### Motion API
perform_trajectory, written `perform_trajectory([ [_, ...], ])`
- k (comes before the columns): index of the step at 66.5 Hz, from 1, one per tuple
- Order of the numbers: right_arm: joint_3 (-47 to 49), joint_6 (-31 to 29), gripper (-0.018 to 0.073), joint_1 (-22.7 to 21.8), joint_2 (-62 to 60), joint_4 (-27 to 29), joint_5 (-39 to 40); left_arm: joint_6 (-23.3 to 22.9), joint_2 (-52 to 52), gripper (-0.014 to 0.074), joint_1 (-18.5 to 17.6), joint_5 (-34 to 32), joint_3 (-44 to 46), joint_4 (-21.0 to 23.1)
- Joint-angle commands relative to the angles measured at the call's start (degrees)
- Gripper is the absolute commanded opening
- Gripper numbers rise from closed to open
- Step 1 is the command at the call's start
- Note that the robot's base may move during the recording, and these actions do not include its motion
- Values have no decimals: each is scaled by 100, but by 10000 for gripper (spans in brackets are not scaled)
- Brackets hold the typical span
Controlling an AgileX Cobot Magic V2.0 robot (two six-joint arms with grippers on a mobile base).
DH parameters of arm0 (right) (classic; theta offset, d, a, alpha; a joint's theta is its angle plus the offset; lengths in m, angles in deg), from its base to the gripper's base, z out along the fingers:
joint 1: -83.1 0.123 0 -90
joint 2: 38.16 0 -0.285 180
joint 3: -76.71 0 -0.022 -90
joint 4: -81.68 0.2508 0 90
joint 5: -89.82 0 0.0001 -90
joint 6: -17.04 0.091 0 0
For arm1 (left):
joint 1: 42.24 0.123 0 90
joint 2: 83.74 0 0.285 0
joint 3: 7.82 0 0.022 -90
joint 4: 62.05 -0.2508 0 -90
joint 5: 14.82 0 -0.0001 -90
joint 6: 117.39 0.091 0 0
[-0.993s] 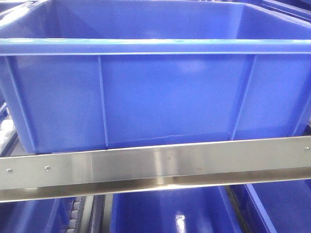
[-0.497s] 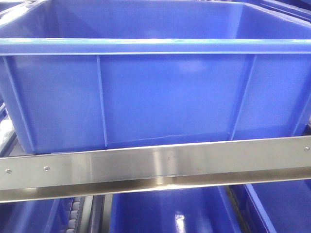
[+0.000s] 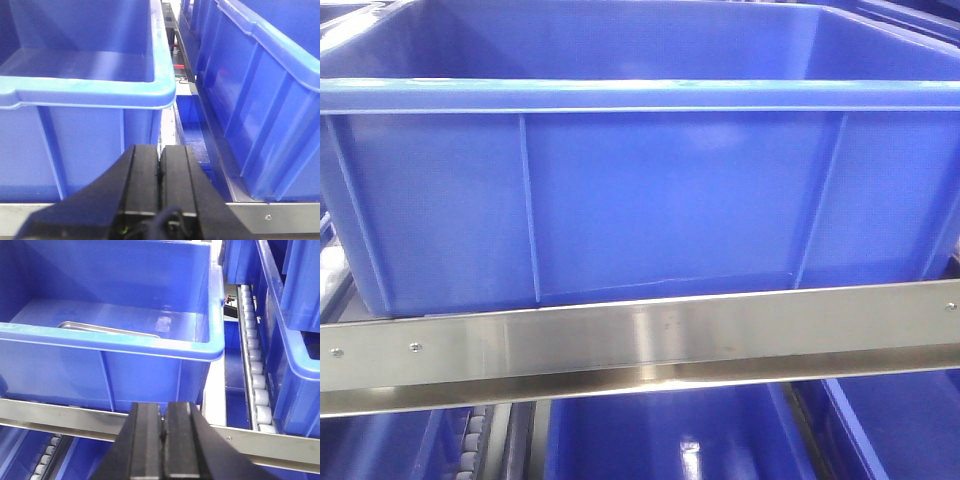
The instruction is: Grab silver tray and place in blue box
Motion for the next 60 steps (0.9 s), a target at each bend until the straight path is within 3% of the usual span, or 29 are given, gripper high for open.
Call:
perform_trajectory([
  [1, 151, -39, 57, -9, 81, -98, 500, 5, 94, -105, 26, -543, 8, 59],
  [17, 151, -82, 57, -88, 81, -82, 700, 5, 94, -105, 26, -543, 8, 59],
  [27, -20, -609, 57, -682, 73, 89, 916, 5, 94, -105, 26, -543, 8, 59],
  [35, -527, -880, 57, -1455, -61, 691, 1512, 5, 94, -105, 26, -543, 8, 59],
  [40, -975, -880, 57, -1781, -247, 754, 2035, 5, 94, -105, 26, -543, 8, 59],
  [56, -2285, -880, 57, -2019, -629, 1031, 3515, 5, 94, -105, 26, -543, 8, 59],
  [60, -2296, -880, 57, -2019, -629, 1031, 3369, 5, 94, -105, 26, -543, 8, 59],
])
